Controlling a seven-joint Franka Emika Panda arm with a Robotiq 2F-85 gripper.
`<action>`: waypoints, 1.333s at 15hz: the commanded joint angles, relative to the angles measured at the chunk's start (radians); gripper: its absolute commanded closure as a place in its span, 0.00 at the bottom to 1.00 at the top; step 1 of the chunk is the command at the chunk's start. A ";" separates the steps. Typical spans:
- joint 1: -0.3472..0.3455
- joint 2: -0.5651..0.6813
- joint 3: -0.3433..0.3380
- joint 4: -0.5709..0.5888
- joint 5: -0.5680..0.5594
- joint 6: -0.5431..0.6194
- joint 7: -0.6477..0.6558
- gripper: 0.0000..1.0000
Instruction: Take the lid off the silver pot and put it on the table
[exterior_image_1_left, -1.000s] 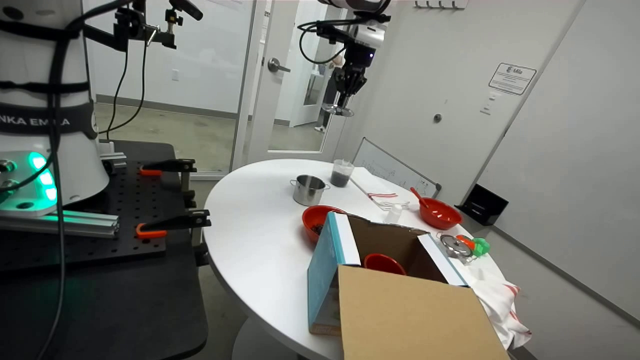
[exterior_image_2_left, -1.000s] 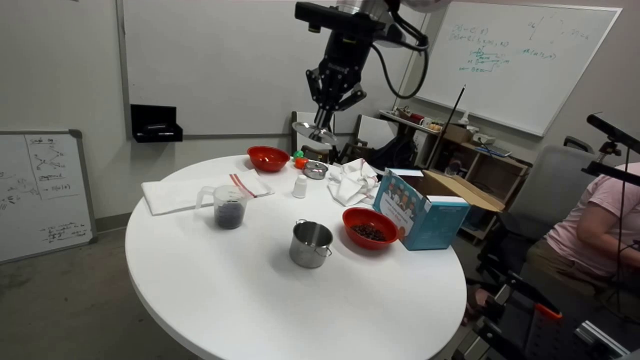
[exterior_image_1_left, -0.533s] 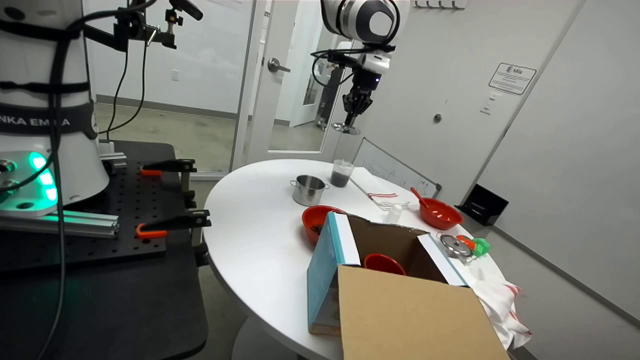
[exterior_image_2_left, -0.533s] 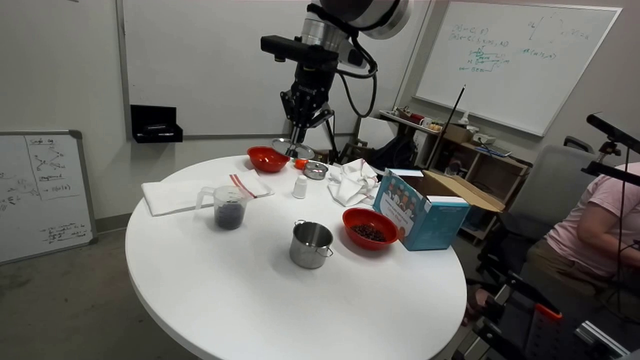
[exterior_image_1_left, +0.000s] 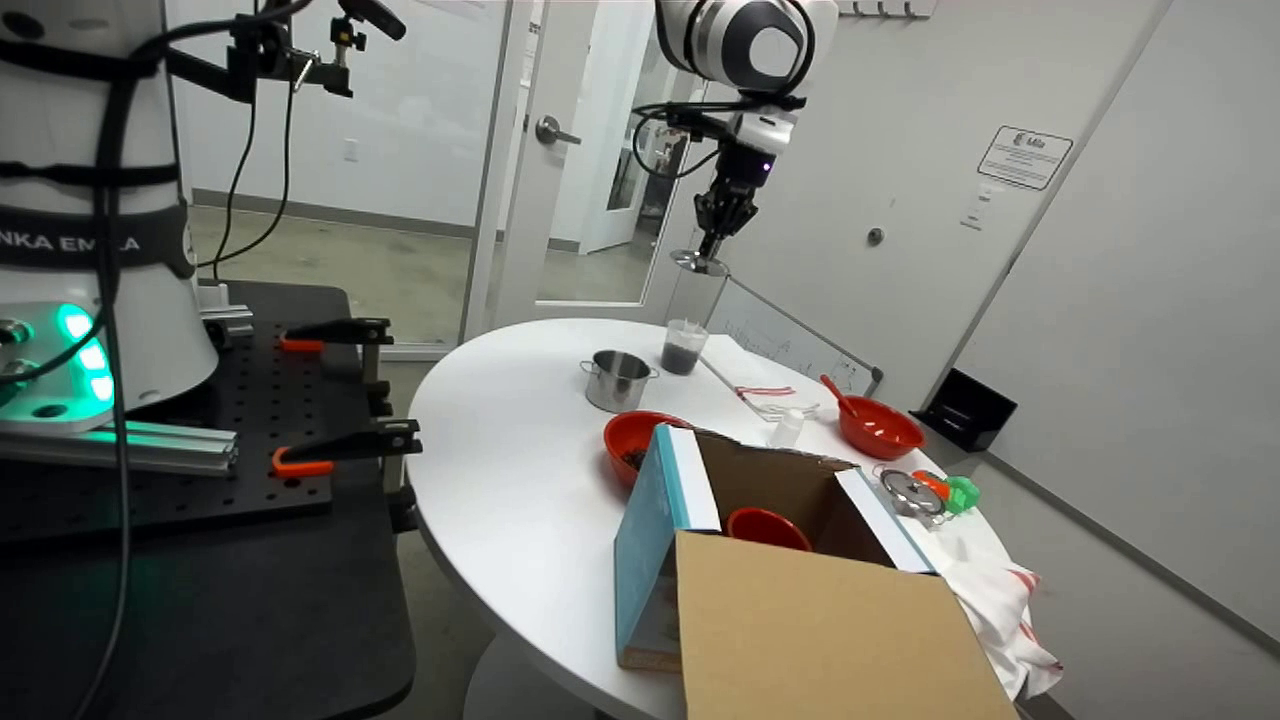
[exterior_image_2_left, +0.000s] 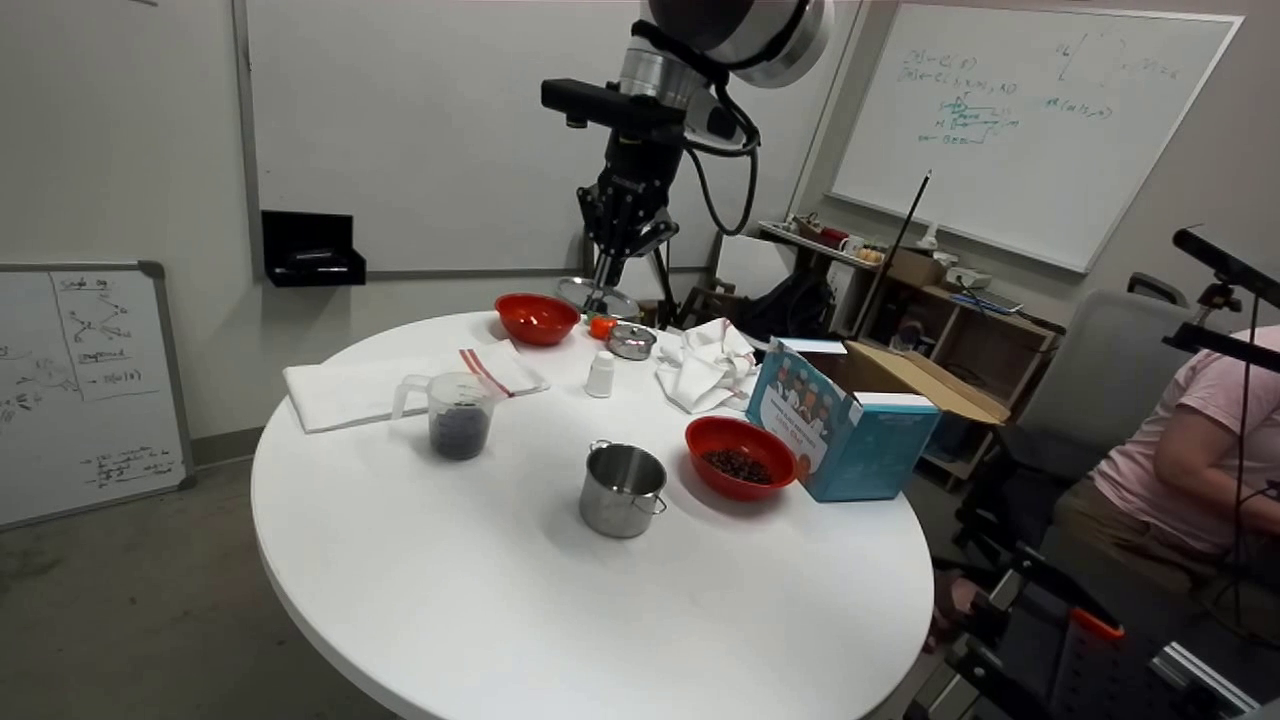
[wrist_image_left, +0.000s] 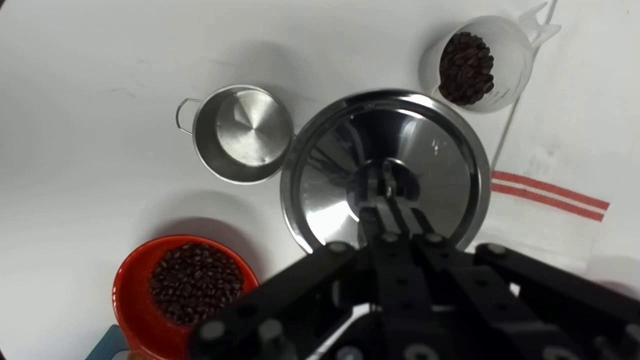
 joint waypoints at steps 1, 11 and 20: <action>-0.048 0.022 -0.021 0.041 0.056 0.004 -0.011 1.00; -0.051 0.265 -0.061 0.294 0.053 -0.006 0.076 1.00; -0.042 0.486 -0.100 0.494 0.028 -0.044 0.153 1.00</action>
